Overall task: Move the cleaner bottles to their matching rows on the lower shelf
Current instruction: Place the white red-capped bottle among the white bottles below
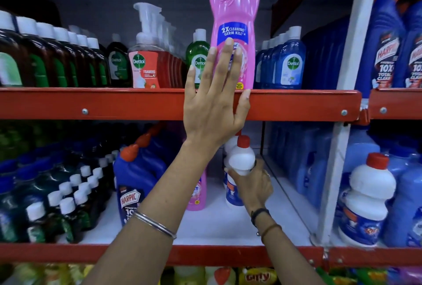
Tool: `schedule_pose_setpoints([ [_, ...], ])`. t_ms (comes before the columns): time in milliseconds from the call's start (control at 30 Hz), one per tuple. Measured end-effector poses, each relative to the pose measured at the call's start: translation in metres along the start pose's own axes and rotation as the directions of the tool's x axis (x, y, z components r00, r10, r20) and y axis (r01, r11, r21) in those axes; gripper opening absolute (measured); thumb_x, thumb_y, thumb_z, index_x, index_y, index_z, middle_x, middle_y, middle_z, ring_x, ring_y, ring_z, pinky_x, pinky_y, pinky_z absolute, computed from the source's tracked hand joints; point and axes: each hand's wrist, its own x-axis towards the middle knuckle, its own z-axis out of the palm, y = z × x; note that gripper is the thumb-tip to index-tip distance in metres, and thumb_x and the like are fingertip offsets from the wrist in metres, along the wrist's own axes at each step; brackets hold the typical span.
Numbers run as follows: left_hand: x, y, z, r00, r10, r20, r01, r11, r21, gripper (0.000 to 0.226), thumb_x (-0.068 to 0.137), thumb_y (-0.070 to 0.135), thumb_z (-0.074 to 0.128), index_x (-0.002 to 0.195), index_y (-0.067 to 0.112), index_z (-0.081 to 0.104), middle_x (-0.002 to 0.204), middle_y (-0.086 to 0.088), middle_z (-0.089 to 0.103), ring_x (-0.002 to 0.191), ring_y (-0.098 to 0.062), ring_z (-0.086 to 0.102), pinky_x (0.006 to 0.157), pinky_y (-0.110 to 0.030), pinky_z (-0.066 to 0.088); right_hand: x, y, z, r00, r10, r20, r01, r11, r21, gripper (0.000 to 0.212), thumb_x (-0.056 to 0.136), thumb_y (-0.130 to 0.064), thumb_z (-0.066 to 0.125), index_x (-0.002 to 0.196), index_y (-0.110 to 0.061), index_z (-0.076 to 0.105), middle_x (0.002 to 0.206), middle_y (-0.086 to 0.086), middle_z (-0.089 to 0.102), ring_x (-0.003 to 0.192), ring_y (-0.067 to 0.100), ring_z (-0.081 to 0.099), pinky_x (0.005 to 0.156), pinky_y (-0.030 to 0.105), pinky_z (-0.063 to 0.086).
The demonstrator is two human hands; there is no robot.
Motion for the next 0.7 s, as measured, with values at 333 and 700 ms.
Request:
schedule_pose_setpoints([
  [333,0.000,0.002,-0.002,1.000,-0.005,0.018,0.005,1.000,0.022,0.058,0.097,0.043,0.035,0.148,0.016,0.033,0.156,-0.003,0.032,0.144,-0.020,0.028,0.115,-0.047,0.027,0.000,-0.003,-0.010,0.991,-0.031,0.134,0.050,0.989,-0.138,0.089,0.056,-0.071,0.070,0.114,-0.010,0.042,0.110,0.012,0.064,0.104,0.031,0.059,0.065,0.029,0.036],
  [700,-0.002,0.002,-0.004,0.996,-0.020,0.087,0.019,1.000,0.007,0.058,0.099,0.044,0.028,0.151,0.017,0.024,0.159,-0.004,0.024,0.147,-0.020,0.019,0.117,-0.048,0.019,-0.017,0.034,-0.156,0.757,-0.286,-0.588,0.513,0.817,0.263,0.017,0.089,-0.026,0.060,0.102,-0.016,0.060,0.103,-0.020,0.060,0.098,0.020,0.058,0.089,0.030,0.048],
])
